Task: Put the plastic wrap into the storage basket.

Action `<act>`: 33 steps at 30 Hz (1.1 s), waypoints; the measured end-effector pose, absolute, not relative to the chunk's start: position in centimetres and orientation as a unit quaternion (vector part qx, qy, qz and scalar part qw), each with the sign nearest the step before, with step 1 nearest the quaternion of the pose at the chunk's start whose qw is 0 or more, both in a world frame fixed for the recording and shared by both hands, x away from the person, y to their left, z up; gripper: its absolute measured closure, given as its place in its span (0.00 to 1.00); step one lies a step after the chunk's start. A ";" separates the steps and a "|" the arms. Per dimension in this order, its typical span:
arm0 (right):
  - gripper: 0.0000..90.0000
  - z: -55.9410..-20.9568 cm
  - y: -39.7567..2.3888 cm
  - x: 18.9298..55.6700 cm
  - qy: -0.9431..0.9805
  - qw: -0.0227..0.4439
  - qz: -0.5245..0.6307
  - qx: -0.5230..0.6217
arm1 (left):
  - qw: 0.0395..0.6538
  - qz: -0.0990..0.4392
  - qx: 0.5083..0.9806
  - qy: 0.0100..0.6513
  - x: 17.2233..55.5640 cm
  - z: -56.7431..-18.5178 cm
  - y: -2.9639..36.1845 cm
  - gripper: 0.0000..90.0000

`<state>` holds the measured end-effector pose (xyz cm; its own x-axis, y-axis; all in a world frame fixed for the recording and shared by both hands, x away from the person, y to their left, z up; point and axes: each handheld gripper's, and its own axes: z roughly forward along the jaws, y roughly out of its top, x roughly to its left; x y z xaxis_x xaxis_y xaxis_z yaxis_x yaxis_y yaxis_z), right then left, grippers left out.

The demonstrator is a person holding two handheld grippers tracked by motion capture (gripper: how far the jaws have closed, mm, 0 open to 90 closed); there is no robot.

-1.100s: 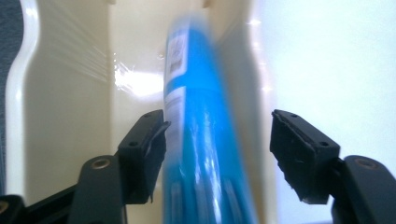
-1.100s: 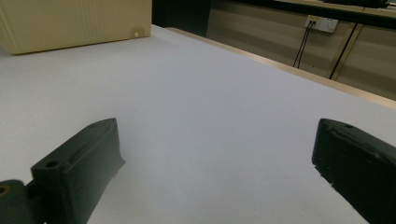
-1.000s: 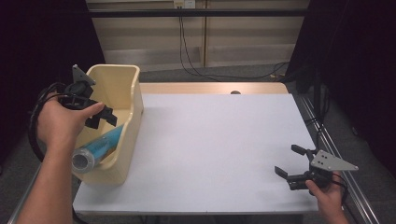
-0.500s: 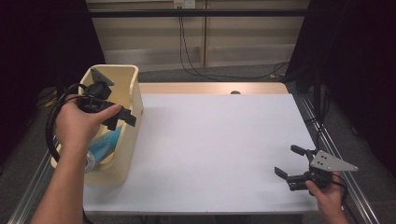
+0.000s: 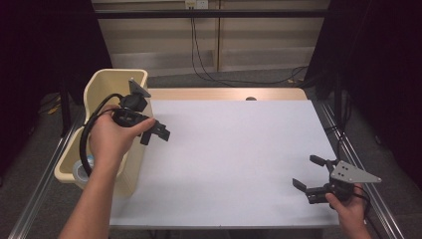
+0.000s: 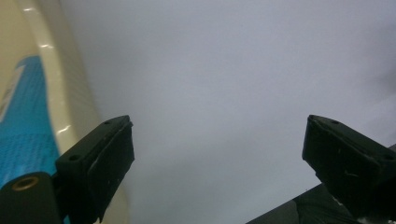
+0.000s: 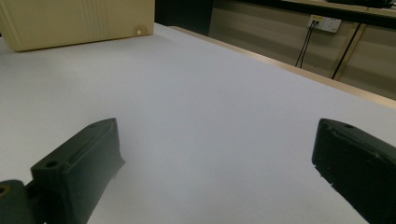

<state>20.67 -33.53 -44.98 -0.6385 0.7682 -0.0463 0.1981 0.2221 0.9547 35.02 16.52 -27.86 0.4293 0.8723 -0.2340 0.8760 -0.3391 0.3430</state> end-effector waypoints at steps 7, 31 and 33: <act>0.01 -45.0 -33.6 20.7 0.734 0.270 0.530 0.328 | 0.222 -0.020 0.830 0.511 34.5 -30.0 14.5 0.09; 0.01 -44.9 -33.8 20.6 0.733 0.272 0.530 0.329 | 0.292 -0.004 0.840 0.458 31.2 -40.5 11.6 0.10; 0.01 -44.9 -33.8 20.6 0.733 0.271 0.530 0.329 | 0.318 0.012 0.830 0.459 30.7 -41.1 11.7 0.09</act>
